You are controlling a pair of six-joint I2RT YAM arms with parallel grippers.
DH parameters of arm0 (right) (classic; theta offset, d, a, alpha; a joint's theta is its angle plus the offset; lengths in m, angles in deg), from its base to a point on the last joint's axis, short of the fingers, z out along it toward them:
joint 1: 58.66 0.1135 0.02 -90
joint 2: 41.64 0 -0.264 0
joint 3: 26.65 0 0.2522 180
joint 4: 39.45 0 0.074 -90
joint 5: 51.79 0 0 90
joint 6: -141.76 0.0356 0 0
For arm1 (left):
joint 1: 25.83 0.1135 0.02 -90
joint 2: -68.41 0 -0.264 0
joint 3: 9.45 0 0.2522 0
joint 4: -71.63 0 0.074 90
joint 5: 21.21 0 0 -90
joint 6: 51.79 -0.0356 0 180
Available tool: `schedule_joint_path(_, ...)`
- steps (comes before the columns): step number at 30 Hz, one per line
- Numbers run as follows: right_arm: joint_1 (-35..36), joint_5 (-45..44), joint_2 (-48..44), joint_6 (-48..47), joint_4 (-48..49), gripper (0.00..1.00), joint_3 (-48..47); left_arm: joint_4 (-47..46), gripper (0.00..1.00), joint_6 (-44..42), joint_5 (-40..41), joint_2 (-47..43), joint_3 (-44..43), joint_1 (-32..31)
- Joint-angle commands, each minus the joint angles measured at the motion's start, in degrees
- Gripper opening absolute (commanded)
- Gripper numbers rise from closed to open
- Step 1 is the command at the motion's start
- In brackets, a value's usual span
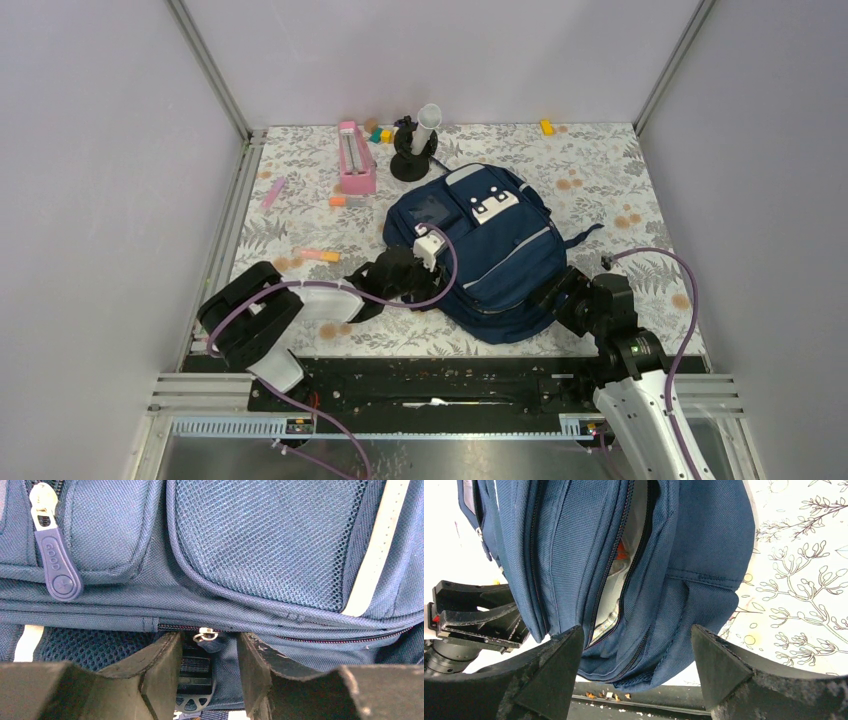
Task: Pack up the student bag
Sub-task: Zip the student bag at the center of the board.
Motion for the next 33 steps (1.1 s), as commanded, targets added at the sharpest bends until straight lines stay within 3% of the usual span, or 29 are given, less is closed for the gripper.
schedule_joint_path(1,0.29,0.99,-0.30,0.32,1.39,0.86,0.46,-6.12,0.42,2.44,0.35,1.59,-1.26,0.26)
schedule_joint_path(6,0.31,0.77,-0.26,0.19,1.42,0.86,0.55,-5.75,0.19,2.09,-2.14,3.07,-3.04,0.22)
schedule_joint_path(13,0.27,0.71,-0.64,0.09,2.28,0.88,1.61,-3.25,0.01,1.51,-3.51,-1.29,-1.84,0.22)
schedule_joint_path(20,0.28,0.94,-0.45,0.26,2.98,0.88,1.94,0.61,0.00,3.76,-10.11,-7.15,-1.41,0.22)
schedule_joint_path(33,0.34,2.70,-0.45,1.85,6.77,0.84,5.47,4.71,0.00,4.98,-30.65,-7.34,-1.06,0.22)
